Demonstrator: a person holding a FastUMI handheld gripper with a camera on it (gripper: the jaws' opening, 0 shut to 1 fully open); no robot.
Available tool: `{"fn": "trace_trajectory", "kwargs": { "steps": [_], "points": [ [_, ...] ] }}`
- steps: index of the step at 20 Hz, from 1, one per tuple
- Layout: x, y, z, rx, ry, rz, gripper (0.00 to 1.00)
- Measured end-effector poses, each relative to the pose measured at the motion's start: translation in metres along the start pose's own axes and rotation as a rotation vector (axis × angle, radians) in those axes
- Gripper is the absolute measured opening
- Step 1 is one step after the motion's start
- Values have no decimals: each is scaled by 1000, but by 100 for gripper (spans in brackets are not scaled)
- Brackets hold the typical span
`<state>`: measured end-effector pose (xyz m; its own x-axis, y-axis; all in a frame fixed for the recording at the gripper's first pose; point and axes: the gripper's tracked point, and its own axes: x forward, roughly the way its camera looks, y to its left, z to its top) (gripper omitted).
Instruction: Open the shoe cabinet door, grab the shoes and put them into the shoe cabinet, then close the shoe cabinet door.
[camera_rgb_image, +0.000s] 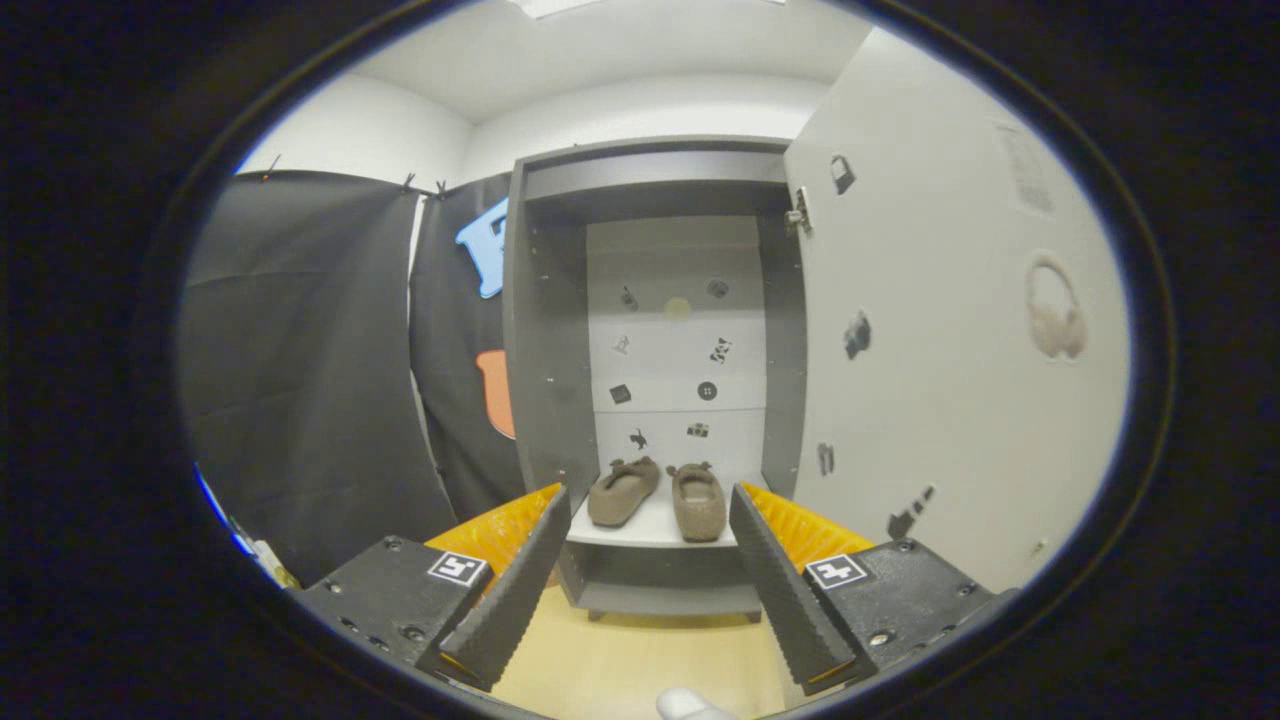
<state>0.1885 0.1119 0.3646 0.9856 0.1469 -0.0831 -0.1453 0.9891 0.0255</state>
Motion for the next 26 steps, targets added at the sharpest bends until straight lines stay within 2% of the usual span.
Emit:
{"fn": "trace_trajectory", "kwargs": {
  "steps": [8, 13, 16, 18, 22, 26],
  "points": [
    [-130, -75, -30, -3, 35, -44, 100],
    [-168, -152, -33, 24, 22, -117, 100],
    [-170, -205, -34, 38, 32, -154, 100],
    [-166, -233, -35, 39, 37, -141, 100],
    [-133, -270, -41, 40, 62, -84, 99],
    [-98, -281, -43, 48, 81, 21, 99]
  ]
}}
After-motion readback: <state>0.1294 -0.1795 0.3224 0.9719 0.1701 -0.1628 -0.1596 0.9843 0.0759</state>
